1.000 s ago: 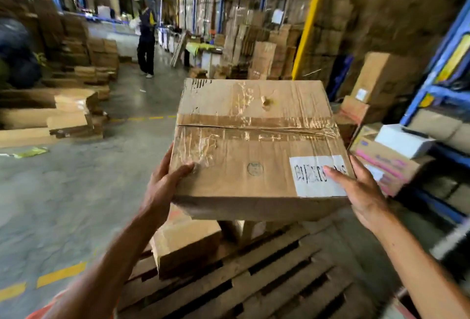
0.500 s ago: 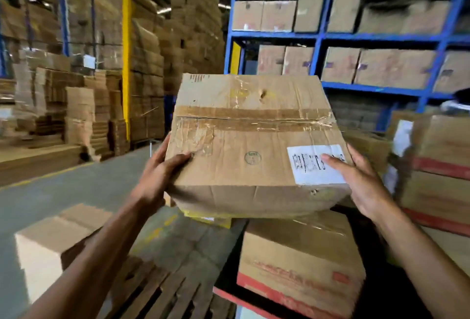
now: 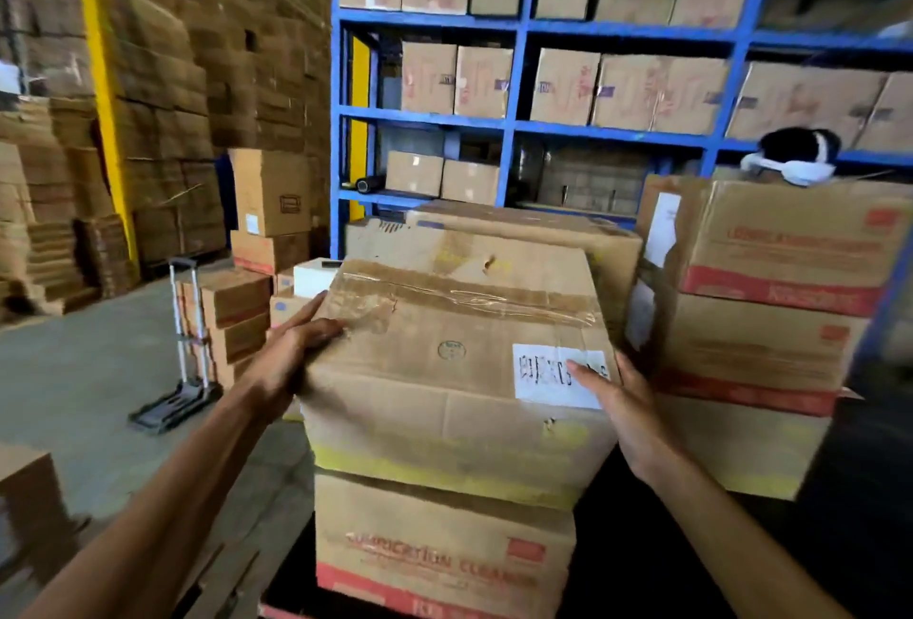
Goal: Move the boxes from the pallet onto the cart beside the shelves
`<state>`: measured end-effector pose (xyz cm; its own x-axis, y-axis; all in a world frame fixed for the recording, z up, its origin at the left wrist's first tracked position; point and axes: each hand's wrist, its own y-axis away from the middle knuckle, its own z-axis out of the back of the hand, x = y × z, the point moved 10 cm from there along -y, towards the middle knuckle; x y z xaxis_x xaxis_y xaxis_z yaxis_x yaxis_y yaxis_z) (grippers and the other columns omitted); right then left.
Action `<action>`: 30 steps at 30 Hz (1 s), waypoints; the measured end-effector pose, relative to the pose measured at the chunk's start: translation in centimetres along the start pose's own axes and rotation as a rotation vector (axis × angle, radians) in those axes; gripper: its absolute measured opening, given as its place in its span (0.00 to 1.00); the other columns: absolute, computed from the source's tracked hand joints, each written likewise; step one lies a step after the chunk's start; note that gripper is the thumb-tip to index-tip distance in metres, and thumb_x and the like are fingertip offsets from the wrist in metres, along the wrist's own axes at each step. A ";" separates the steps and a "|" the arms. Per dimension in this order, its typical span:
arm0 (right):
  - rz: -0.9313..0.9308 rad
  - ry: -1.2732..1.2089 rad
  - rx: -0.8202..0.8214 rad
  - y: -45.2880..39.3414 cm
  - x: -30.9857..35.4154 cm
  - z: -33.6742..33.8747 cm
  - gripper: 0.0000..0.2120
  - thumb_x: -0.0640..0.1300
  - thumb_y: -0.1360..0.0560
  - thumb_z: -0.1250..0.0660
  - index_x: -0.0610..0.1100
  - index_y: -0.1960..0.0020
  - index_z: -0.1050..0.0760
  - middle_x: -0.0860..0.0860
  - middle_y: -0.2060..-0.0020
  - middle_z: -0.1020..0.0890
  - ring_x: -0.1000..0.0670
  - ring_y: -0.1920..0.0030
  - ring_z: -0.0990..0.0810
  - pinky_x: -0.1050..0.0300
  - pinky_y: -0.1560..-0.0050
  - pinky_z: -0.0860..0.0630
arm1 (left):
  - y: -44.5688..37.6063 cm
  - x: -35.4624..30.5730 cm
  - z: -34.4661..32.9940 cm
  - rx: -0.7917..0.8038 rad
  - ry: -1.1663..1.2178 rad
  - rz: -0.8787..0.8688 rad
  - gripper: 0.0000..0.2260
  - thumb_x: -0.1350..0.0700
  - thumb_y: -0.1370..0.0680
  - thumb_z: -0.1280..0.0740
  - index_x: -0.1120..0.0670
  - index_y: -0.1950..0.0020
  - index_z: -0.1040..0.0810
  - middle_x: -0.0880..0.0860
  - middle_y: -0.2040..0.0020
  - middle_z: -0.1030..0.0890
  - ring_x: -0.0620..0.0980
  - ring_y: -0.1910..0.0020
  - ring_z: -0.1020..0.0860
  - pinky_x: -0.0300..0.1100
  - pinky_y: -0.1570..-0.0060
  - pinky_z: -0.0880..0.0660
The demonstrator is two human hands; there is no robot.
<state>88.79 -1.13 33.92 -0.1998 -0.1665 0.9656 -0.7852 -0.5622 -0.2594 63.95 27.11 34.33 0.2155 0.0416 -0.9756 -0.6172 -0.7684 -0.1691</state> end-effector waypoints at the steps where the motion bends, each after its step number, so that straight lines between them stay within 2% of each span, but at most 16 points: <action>1: -0.018 0.010 0.009 -0.5 -0.5 -0.1 0.19 0.45 0.31 0.26 0.50 0.40 0.23 0.52 0.50 0.15 0.49 0.48 0.17 0.50 0.46 0.22 | -0.5 0.2 -0.1 -0.008 0.023 0.022 0.16 0.59 0.22 0.39 0.43 0.39 0.24 0.48 0.47 0.16 0.47 0.47 0.19 0.43 0.46 0.27; 3: -0.048 0.015 0.032 -1.3 -1.0 -0.4 0.22 0.49 0.34 0.24 0.52 0.41 0.23 0.52 0.50 0.15 0.49 0.49 0.16 0.49 0.47 0.22 | -1.6 0.8 0.1 -0.015 0.053 0.057 0.16 0.49 0.24 0.36 0.43 0.37 0.22 0.49 0.40 0.18 0.51 0.38 0.23 0.51 0.35 0.31; 5: -0.071 -0.010 0.036 -2.2 -1.4 -0.3 0.21 0.47 0.34 0.25 0.51 0.42 0.22 0.50 0.50 0.15 0.47 0.49 0.16 0.49 0.47 0.22 | -2.5 1.5 0.2 -0.040 0.074 0.082 0.16 0.45 0.27 0.34 0.44 0.40 0.20 0.50 0.38 0.19 0.53 0.37 0.24 0.53 0.31 0.35; 6: -0.079 -0.015 0.037 -2.5 -1.5 -0.4 0.20 0.46 0.33 0.25 0.50 0.42 0.22 0.50 0.50 0.15 0.46 0.49 0.16 0.49 0.48 0.21 | -2.9 1.9 0.2 -0.057 0.068 0.101 0.13 0.45 0.26 0.34 0.46 0.43 0.19 0.52 0.41 0.17 0.53 0.40 0.23 0.50 0.33 0.33; 8: -0.103 -0.016 0.038 -2.9 -1.7 -0.5 0.19 0.45 0.32 0.25 0.50 0.42 0.22 0.49 0.50 0.15 0.46 0.50 0.16 0.50 0.50 0.21 | -3.4 2.1 -0.2 -0.077 0.041 0.124 0.10 0.47 0.23 0.36 0.49 0.49 0.18 0.50 0.55 0.13 0.52 0.52 0.20 0.43 0.47 0.27; 9: -0.117 -0.020 0.041 -3.1 -1.8 -0.7 0.19 0.44 0.32 0.26 0.49 0.42 0.22 0.48 0.50 0.15 0.46 0.51 0.16 0.51 0.52 0.21 | -3.7 2.0 -0.4 -0.083 0.034 0.136 0.10 0.48 0.23 0.36 0.50 0.50 0.19 0.50 0.59 0.14 0.52 0.56 0.21 0.41 0.54 0.27; 10: -0.128 -0.021 0.043 -3.2 -1.8 -0.8 0.19 0.44 0.32 0.26 0.49 0.41 0.22 0.48 0.50 0.15 0.45 0.51 0.15 0.52 0.53 0.22 | -4.1 2.0 -0.5 -0.081 0.028 0.143 0.11 0.48 0.23 0.36 0.51 0.48 0.19 0.52 0.59 0.14 0.52 0.58 0.21 0.41 0.57 0.28; 11: -0.136 -0.018 0.043 -3.3 -1.8 -1.0 0.19 0.43 0.31 0.26 0.48 0.41 0.22 0.48 0.51 0.15 0.45 0.52 0.15 0.52 0.54 0.22 | -4.3 1.8 -0.4 -0.082 0.025 0.140 0.12 0.47 0.23 0.36 0.52 0.46 0.19 0.54 0.55 0.16 0.52 0.57 0.21 0.41 0.56 0.28; 14: -0.134 -0.026 0.038 -3.0 -1.5 -1.2 0.17 0.42 0.31 0.27 0.47 0.43 0.22 0.48 0.52 0.14 0.46 0.55 0.15 0.55 0.58 0.23 | -4.4 1.9 0.1 -0.089 0.007 0.155 0.20 0.44 0.27 0.33 0.52 0.40 0.20 0.57 0.45 0.18 0.56 0.49 0.21 0.46 0.45 0.29; 19: -0.140 -0.034 0.021 -2.5 -1.2 -1.2 0.15 0.41 0.31 0.27 0.46 0.44 0.22 0.47 0.54 0.14 0.47 0.58 0.15 0.58 0.62 0.24 | -5.0 2.6 0.4 -0.083 -0.012 0.176 0.17 0.44 0.25 0.34 0.52 0.42 0.19 0.56 0.49 0.16 0.54 0.54 0.20 0.45 0.50 0.27; 24: -0.127 -0.032 0.007 -2.0 -1.3 -1.1 0.16 0.43 0.31 0.26 0.47 0.44 0.22 0.49 0.53 0.14 0.47 0.54 0.15 0.55 0.58 0.23 | -4.9 2.5 0.8 -0.143 -0.050 0.146 0.09 0.46 0.23 0.36 0.48 0.50 0.20 0.53 0.52 0.17 0.52 0.55 0.20 0.44 0.55 0.28; 30: -0.110 -0.027 0.004 -1.6 -1.5 -0.8 0.16 0.44 0.31 0.26 0.48 0.43 0.22 0.50 0.52 0.14 0.48 0.53 0.15 0.54 0.54 0.22 | -4.5 2.2 1.0 -0.189 -0.087 0.132 0.13 0.43 0.26 0.36 0.46 0.46 0.19 0.53 0.46 0.18 0.54 0.48 0.21 0.47 0.45 0.29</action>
<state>89.87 0.61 32.94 -0.0964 -0.1255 0.9874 -0.7990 -0.5819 -0.1520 66.48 31.33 32.78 0.0713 -0.0186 -0.9973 -0.4810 -0.8765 -0.0181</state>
